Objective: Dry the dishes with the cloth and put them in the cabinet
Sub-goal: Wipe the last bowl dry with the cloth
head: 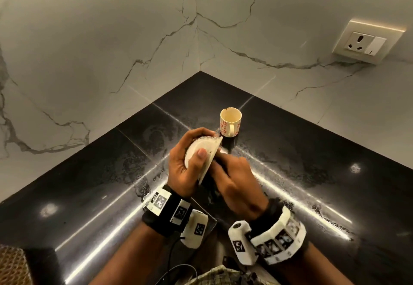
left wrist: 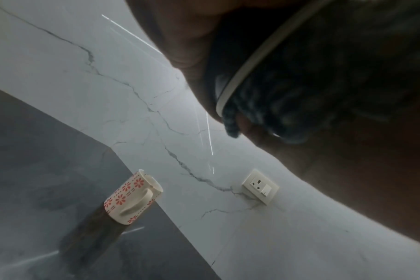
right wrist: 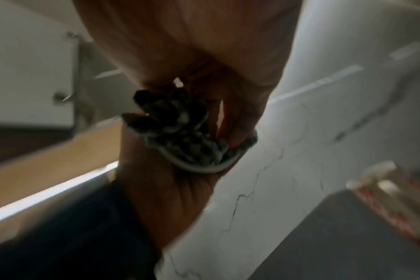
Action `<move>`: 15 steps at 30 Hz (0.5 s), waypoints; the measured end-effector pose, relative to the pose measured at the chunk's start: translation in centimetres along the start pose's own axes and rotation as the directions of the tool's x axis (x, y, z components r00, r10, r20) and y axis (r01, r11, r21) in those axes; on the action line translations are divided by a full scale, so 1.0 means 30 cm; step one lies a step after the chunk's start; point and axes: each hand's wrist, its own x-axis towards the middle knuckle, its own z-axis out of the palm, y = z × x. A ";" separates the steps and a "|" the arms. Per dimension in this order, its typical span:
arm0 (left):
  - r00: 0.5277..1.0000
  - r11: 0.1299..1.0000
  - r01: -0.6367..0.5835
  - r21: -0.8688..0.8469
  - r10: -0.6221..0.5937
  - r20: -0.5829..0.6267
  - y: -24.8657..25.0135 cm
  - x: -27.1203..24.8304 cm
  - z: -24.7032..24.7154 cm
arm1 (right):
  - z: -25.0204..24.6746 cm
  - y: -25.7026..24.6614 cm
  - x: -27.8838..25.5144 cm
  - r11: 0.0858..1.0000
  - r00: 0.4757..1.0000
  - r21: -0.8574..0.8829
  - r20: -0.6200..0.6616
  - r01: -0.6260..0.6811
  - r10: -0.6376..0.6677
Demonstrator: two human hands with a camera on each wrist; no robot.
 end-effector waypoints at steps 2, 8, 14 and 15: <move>0.999 0.999 -0.034 0.001 0.034 -0.004 -0.007 -0.020 0.014 | -0.035 0.013 0.021 0.878 0.962 0.393 0.116 -0.273 0.247; 0.997 0.992 -0.054 -0.114 0.048 -0.058 0.011 0.005 0.044 | -0.013 0.024 0.019 -0.091 0.900 0.926 0.378 -0.367 0.216; 0.962 0.961 -0.262 0.089 0.267 -0.051 -0.008 0.044 0.000 | 0.031 0.043 0.045 0.852 0.992 0.522 -0.121 0.042 0.025; 0.956 0.954 -0.278 0.114 0.287 -0.064 -0.020 0.048 -0.003 | 0.024 0.032 0.049 0.884 0.998 0.467 -0.051 0.002 0.025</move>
